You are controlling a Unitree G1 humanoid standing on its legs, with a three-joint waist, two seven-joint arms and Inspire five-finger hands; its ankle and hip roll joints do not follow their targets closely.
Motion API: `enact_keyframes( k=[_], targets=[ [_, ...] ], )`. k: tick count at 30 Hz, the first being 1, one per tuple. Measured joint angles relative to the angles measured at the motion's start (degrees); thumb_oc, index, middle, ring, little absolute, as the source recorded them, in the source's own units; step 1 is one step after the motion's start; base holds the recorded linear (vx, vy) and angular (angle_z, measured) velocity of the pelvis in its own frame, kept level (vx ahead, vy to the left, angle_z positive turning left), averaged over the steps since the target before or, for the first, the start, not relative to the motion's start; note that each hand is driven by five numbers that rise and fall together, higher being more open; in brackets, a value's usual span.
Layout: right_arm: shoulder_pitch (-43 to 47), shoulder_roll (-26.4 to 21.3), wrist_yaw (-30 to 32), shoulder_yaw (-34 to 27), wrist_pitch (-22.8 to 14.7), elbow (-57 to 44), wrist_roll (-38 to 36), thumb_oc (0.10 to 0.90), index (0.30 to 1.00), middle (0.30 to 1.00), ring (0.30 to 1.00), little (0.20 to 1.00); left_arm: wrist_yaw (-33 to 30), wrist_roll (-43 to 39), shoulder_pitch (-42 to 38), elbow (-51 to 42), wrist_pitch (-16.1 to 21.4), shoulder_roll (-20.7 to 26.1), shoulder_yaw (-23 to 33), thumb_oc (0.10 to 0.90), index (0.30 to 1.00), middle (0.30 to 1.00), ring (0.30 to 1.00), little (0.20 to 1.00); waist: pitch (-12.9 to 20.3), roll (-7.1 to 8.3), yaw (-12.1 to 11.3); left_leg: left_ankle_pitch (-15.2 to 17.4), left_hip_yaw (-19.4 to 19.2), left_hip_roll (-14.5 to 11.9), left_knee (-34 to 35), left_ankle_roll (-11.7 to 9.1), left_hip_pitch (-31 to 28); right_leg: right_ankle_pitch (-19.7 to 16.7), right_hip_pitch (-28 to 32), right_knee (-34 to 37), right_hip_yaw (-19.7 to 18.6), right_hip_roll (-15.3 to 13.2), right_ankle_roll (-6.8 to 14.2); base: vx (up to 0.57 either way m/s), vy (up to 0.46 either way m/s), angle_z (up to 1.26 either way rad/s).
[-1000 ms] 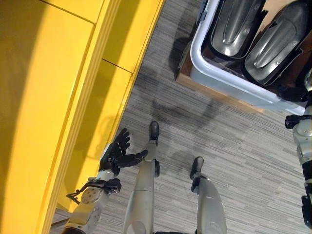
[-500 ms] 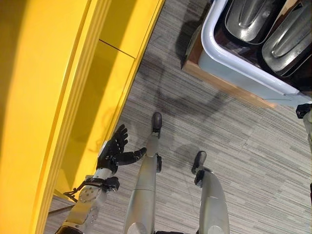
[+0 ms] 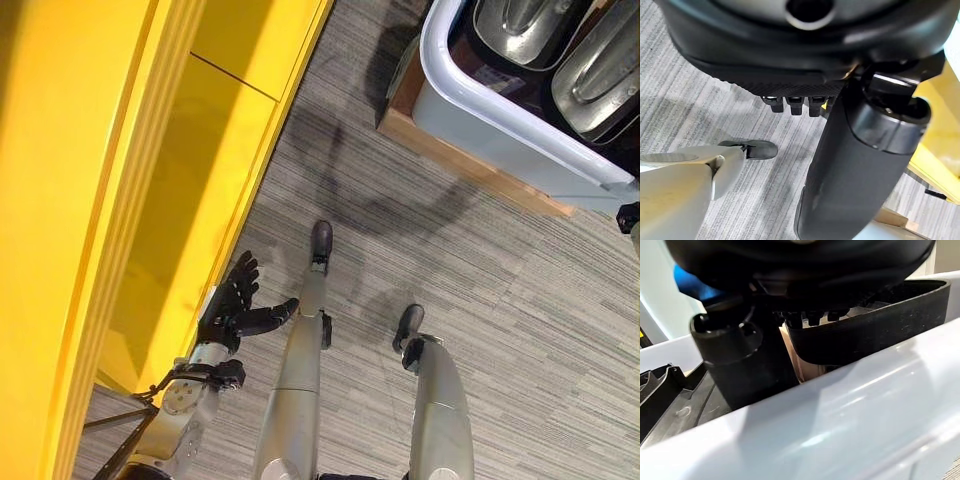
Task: Move parts from the plastic box to the shelf.
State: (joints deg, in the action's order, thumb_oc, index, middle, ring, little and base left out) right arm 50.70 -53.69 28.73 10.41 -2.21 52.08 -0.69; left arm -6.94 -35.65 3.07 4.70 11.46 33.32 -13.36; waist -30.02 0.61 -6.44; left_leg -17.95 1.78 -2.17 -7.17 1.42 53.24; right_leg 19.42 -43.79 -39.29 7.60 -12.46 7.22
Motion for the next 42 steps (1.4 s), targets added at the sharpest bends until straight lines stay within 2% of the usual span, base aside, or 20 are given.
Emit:
enact_keyframes(
  k=[8,13,20,22,24,29,32,34,36,37,38,39,42],
  targets=[
    [-0.1,0.0,0.0,0.0,0.2,0.6,0.0,0.9,1.0,1.0,1.0,1.0,0.0,0.0,0.0,-0.2,0.0,2.1,0.1,0.9,1.0,1.0,1.0,1.0,0.0,-0.02,-0.1,-0.3,0.0,0.0,-0.5,0.1,-0.9,0.0,0.4,-0.7,-0.7,0.0,0.1,0.0,0.0,-0.01],
    [0.1,0.0,0.0,0.0,0.0,2.1,-0.6,0.9,1.0,1.0,1.0,1.0,0.1,0.0,0.0,-0.2,0.0,2.1,-0.4,0.9,1.0,1.0,1.0,1.0,0.2,-1.04,-0.3,0.0,-0.4,-0.3,-0.2,-0.3,-2.4,0.4,1.3,-1.1,-1.5,0.6,-0.1,-0.01,-0.007,-0.05],
    [0.3,0.0,0.0,0.1,0.1,2.2,-1.7,0.9,1.0,1.0,1.0,1.0,0.1,0.0,0.0,-0.2,-0.1,2.1,-1.8,0.9,1.0,1.0,1.0,1.0,0.2,-1.1,-0.4,0.0,-1.6,-0.7,1.2,-0.2,-3.8,0.2,1.3,-1.9,-2.6,0.8,-0.2,-0.01,-0.004,-0.02],
    [0.2,0.0,-0.1,0.2,0.1,2.2,-1.7,0.9,1.0,1.0,1.0,1.0,0.2,0.0,0.0,-0.2,-0.1,2.1,-2.2,0.9,1.0,1.0,1.0,1.0,0.2,-1.26,-0.3,-0.9,-1.7,-0.7,1.1,0.9,-4.4,0.2,1.9,-2.0,-2.7,0.7,-0.1,-0.01,-0.004,-0.02],
    [0.2,0.0,-0.1,0.7,0.2,2.2,-1.7,0.9,1.0,1.0,1.0,1.0,0.3,0.0,0.0,-0.2,-0.1,2.1,-2.3,0.9,1.0,1.0,1.0,1.0,0.2,-1.54,0.0,-0.9,-1.8,-0.6,0.9,0.9,-5.3,0.2,2.8,-2.0,-2.8,0.7,-0.1,0.0,0.0,0.0],
    [0.3,0.0,-0.2,1.7,0.7,2.0,-1.6,0.9,1.0,1.0,1.0,1.0,0.5,0.0,-0.1,-0.1,-0.2,2.4,-2.6,0.9,1.0,1.0,1.0,1.0,0.2,-2.32,0.0,-0.9,-2.8,-0.8,1.1,0.8,-7.7,0.4,4.4,-2.1,-3.9,0.8,0.0,-0.01,-0.003,-0.07],
    [0.3,-0.3,-0.2,1.9,0.9,1.8,-1.6,0.9,1.0,1.0,1.0,1.0,1.4,0.0,-0.1,0.0,-0.2,2.4,-3.0,0.9,1.0,1.0,1.0,1.0,0.2,-3.27,0.8,-0.5,-3.2,-1.1,1.8,0.4,-9.3,0.4,5.4,-2.1,-4.5,1.2,-0.1,-0.01,-0.015,-0.1],
    [0.4,-1.0,-0.2,1.9,1.0,1.6,-1.6,0.9,1.0,1.0,1.0,1.0,1.5,0.0,-0.2,0.0,-0.2,2.5,-3.2,0.9,1.0,1.0,1.0,1.0,0.2,-3.75,0.8,0.1,-3.4,-1.7,2.8,-0.1,-9.8,-0.1,5.3,-1.6,-4.9,2.0,-0.8,-0.01,-0.003,-0.12],
    [0.4,-1.2,-0.2,1.9,1.0,1.6,-1.6,0.9,1.0,1.0,1.0,1.0,1.5,0.0,-0.2,0.0,-0.3,2.5,-3.4,0.9,1.0,1.0,1.0,1.0,0.2,-3.83,0.8,2.3,-3.8,-1.8,3.5,-0.9,-10.1,-0.7,5.4,-0.8,-5.2,2.0,-1.3,0.0,0.003,-0.03],
    [0.4,-1.7,-0.3,1.9,1.0,1.3,-1.5,0.9,1.0,1.0,1.0,1.0,1.9,0.0,-1.5,1.4,-0.5,2.5,-4.8,0.9,1.0,1.0,1.0,1.0,0.1,-3.92,1.2,7.0,-4.5,-1.1,-4.1,0.9,-8.3,-1.7,5.7,0.5,-5.5,0.0,-0.9,-0.01,-0.005,-0.04],
    [0.3,-1.7,-0.3,2.0,1.1,0.5,-1.5,0.9,1.0,1.0,1.0,1.0,2.2,0.0,-1.4,1.9,-0.6,2.3,-5.4,0.9,1.0,1.0,1.0,1.0,0.1,-4.29,1.0,7.3,-4.6,-1.3,-7.6,1.5,-8.5,-1.5,6.2,0.2,-5.7,0.3,-0.3,-0.01,0.006,-0.08],
    [-0.1,-2.2,-0.4,2.4,1.0,-0.9,-1.1,0.9,1.0,1.0,1.0,1.0,2.8,0.0,-1.0,2.1,-1.0,1.8,-5.9,0.9,1.0,1.0,1.0,1.0,0.2,-5.86,1.8,5.8,-4.7,-1.2,-7.0,0.0,-9.5,-1.5,7.3,0.7,-6.5,0.9,-0.2,-0.01,0.007,-0.18],
    [-0.1,-3.0,-0.3,2.3,1.2,-1.2,-1.0,0.9,1.0,1.0,1.0,1.0,2.9,0.0,-2.0,2.1,-1.1,1.9,-5.3,0.9,1.0,1.0,1.0,1.0,0.2,-6.0,2.8,4.3,-5.1,-0.8,-4.5,-0.2,-10.2,-2.2,7.1,1.9,-7.0,0.7,0.6,0.0,0.003,-0.04]
  ],
)
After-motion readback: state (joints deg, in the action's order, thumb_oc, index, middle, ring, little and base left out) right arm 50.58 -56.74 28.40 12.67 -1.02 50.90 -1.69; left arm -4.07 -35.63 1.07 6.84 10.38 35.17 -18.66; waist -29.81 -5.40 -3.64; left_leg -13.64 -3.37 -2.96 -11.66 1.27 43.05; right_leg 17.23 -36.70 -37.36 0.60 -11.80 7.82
